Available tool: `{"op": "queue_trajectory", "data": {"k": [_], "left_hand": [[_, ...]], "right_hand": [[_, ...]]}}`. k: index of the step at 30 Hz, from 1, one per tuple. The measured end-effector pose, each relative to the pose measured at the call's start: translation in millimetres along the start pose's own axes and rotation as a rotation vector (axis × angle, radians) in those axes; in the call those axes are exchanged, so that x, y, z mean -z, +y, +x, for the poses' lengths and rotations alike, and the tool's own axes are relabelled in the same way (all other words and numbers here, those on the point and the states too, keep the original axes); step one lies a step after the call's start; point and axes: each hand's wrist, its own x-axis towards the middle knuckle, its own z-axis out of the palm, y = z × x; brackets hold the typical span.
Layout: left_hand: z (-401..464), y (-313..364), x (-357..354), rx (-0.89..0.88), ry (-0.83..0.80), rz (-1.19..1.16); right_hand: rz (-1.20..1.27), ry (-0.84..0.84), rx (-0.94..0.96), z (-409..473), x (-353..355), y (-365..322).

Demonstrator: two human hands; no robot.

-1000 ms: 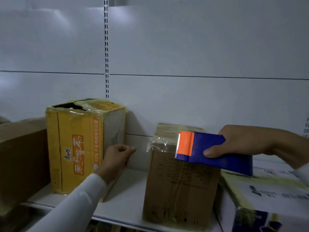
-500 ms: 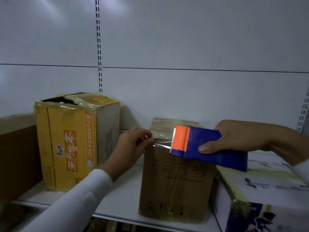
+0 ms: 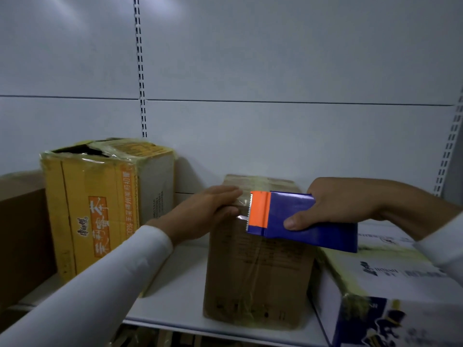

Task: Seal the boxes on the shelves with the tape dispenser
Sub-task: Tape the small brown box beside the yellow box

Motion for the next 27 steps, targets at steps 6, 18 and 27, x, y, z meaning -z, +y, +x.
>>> {"op": "queue_trajectory", "data": {"k": [6,18,27], "left_hand": [[-15,-21,-13,0.030,0.003,-0.089],[-24,-30,-8,-0.013,0.002,-0.069],[11,11,14,-0.043,-0.131,0.462]], "right_hand": [[-0.062,-0.085,-0.003,3,-4,-3],[0.008,-0.183,-0.106,-22,40,74],[0.142,-0.134,-0.057,-18,27,92]]}}
